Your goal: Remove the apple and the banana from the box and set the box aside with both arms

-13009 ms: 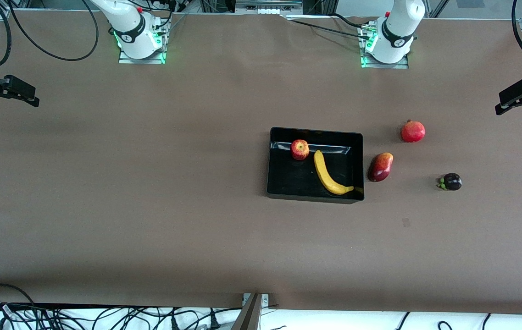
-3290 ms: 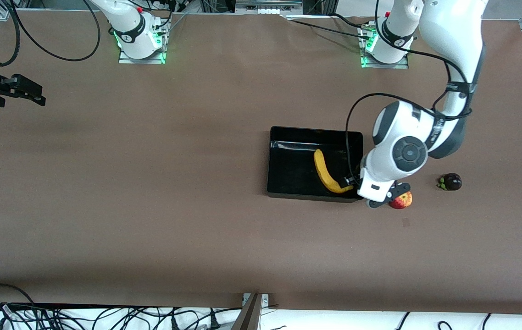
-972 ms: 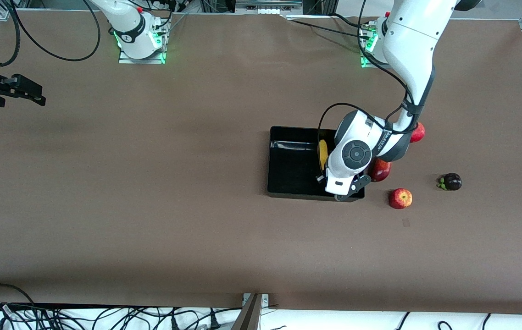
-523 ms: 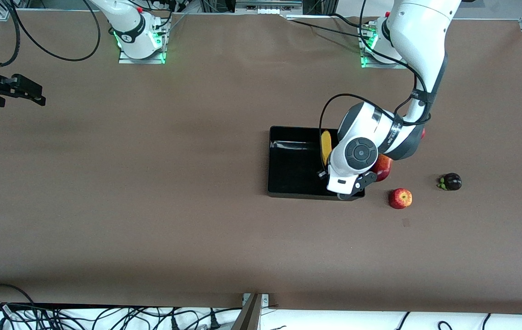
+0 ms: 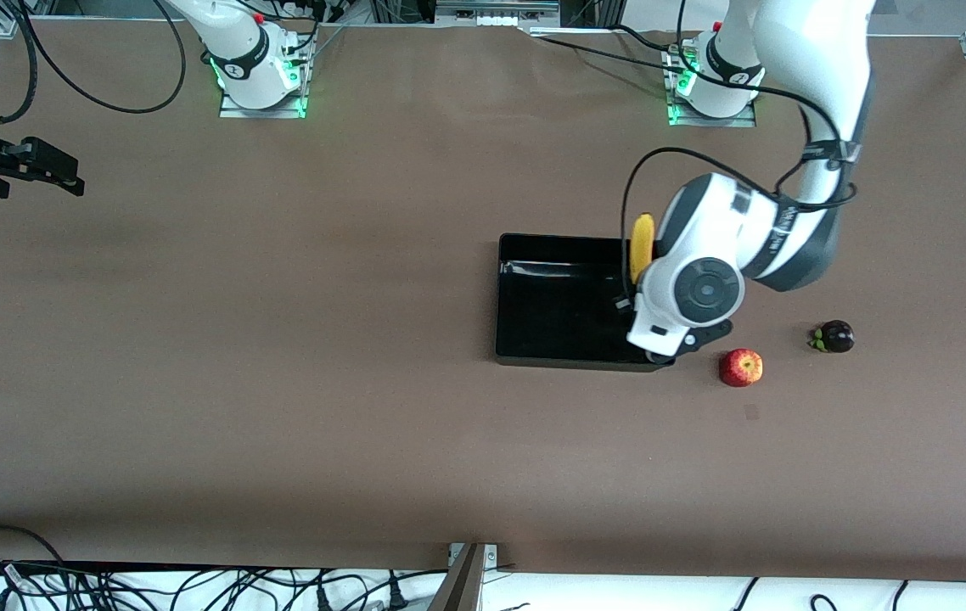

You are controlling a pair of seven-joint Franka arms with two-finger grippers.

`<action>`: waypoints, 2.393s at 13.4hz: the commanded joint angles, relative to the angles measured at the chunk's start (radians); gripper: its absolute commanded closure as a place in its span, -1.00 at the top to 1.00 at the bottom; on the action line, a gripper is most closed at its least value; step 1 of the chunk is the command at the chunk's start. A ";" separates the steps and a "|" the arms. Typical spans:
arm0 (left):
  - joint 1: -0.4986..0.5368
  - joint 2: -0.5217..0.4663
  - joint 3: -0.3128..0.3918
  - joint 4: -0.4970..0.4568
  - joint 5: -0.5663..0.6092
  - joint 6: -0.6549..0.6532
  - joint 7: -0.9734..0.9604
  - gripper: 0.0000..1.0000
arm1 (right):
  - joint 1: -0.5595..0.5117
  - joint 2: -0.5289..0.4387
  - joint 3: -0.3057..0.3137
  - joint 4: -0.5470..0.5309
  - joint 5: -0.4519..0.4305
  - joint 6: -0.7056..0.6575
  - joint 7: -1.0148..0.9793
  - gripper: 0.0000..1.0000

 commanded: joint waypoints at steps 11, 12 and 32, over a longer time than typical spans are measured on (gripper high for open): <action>0.198 0.160 0.219 -0.034 0.002 0.323 0.609 -1.00 | 0.004 -0.001 -0.009 0.010 0.017 -0.016 -0.006 1.00; 0.198 0.177 0.219 -0.037 0.007 0.356 0.601 -1.00 | 0.004 -0.001 -0.009 0.010 0.017 -0.016 -0.003 1.00; 0.207 0.224 0.225 -0.036 0.016 0.428 0.613 1.00 | 0.512 0.499 -0.002 0.149 0.196 0.447 0.697 1.00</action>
